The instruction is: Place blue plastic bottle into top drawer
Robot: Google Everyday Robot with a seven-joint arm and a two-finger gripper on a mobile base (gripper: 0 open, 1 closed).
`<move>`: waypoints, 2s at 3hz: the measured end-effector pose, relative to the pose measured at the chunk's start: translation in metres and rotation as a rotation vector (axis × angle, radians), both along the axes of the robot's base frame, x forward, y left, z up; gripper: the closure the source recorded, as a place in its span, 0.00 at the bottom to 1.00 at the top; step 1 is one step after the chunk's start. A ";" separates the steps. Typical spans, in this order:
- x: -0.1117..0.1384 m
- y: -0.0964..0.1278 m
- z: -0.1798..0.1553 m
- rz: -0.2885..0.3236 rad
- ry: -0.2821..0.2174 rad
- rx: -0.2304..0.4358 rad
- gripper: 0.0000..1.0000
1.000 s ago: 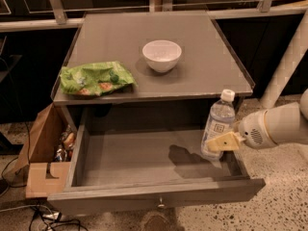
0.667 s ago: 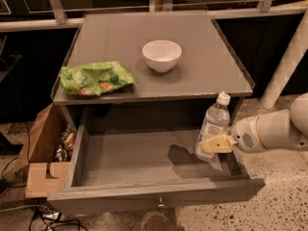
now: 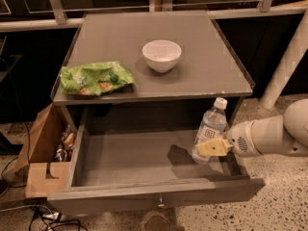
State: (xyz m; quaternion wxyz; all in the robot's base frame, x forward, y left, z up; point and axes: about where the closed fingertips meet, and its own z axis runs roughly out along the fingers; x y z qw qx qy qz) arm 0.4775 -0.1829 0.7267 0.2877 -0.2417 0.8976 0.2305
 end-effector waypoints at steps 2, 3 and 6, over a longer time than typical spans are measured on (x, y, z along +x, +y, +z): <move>0.005 0.014 -0.029 -0.121 -0.009 -0.020 1.00; 0.010 0.017 -0.038 -0.182 -0.019 -0.021 1.00; 0.020 0.024 -0.052 -0.274 -0.023 -0.039 1.00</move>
Offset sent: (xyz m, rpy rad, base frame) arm 0.0138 0.0201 -0.0438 -0.0437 -0.0480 -0.2128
